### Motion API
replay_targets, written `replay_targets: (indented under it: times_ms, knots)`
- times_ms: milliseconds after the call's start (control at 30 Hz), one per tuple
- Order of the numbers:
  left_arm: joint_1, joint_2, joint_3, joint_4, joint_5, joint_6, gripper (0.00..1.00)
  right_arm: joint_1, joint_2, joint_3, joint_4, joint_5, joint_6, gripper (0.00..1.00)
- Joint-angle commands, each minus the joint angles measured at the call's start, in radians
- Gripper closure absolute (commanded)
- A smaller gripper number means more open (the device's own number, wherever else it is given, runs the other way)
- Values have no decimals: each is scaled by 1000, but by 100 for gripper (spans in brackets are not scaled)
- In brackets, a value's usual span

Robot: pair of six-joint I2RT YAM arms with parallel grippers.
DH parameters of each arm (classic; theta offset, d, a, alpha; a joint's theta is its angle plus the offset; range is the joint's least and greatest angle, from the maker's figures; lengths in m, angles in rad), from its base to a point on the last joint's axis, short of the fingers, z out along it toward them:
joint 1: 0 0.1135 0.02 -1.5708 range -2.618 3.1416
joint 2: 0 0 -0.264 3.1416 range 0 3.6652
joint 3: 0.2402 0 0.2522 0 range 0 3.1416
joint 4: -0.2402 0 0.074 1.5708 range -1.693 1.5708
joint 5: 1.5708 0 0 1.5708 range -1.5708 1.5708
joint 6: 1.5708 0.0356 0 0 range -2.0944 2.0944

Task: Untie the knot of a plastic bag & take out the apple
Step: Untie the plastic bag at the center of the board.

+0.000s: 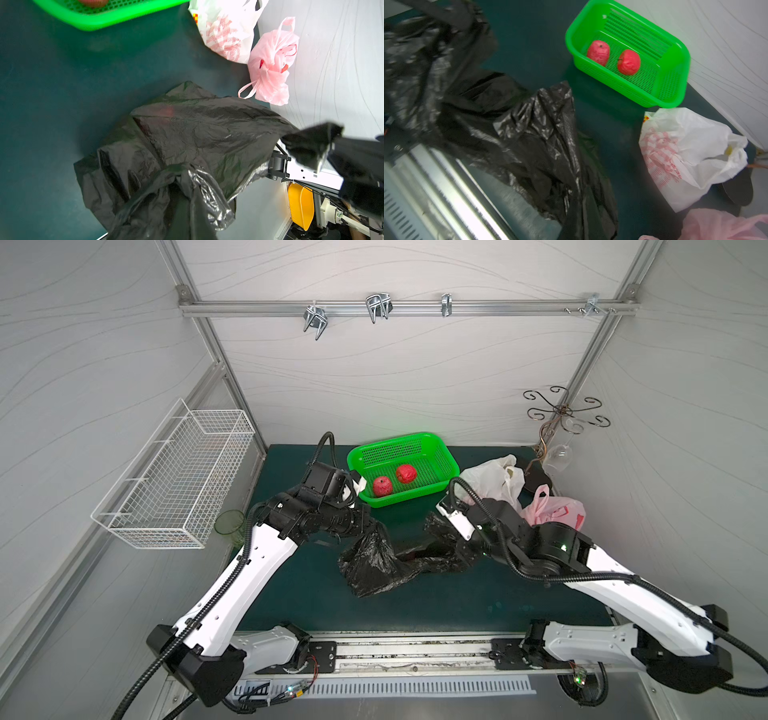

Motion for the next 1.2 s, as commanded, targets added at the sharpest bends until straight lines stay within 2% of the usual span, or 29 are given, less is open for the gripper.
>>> replay_targets:
  times_ms: [0,67,167,300,367,467,533,700,833,900,1033,1167]
  knots:
    - [72,67,129,67,43,88,100,-143,71,106,54,-130,38,100]
    - [125,132,229,91,70,118,100,-225,156,214,46,-163,64,100]
    - [148,249,448,83,70,156,100,-298,276,386,20,-217,74,100]
    - [179,383,752,19,114,167,100,-326,360,572,-8,-240,86,100]
    - [198,415,839,-5,128,175,100,-327,360,604,7,-239,88,100]
    - [218,411,865,-9,151,176,100,-327,347,609,12,-252,75,100]
    - [218,373,816,1,158,178,100,-327,320,569,26,-260,74,100]
    - [218,168,509,151,202,134,100,-324,195,387,116,-273,88,100]
    - [218,10,309,166,216,112,100,-321,152,310,74,-307,107,100]
    - [218,-78,184,182,219,89,100,-315,96,219,83,-332,133,100]
    - [218,-277,-75,189,209,51,100,-242,-65,-10,113,-295,178,100]
    - [218,-443,-274,185,208,-7,100,-154,-210,-211,122,-223,246,100]
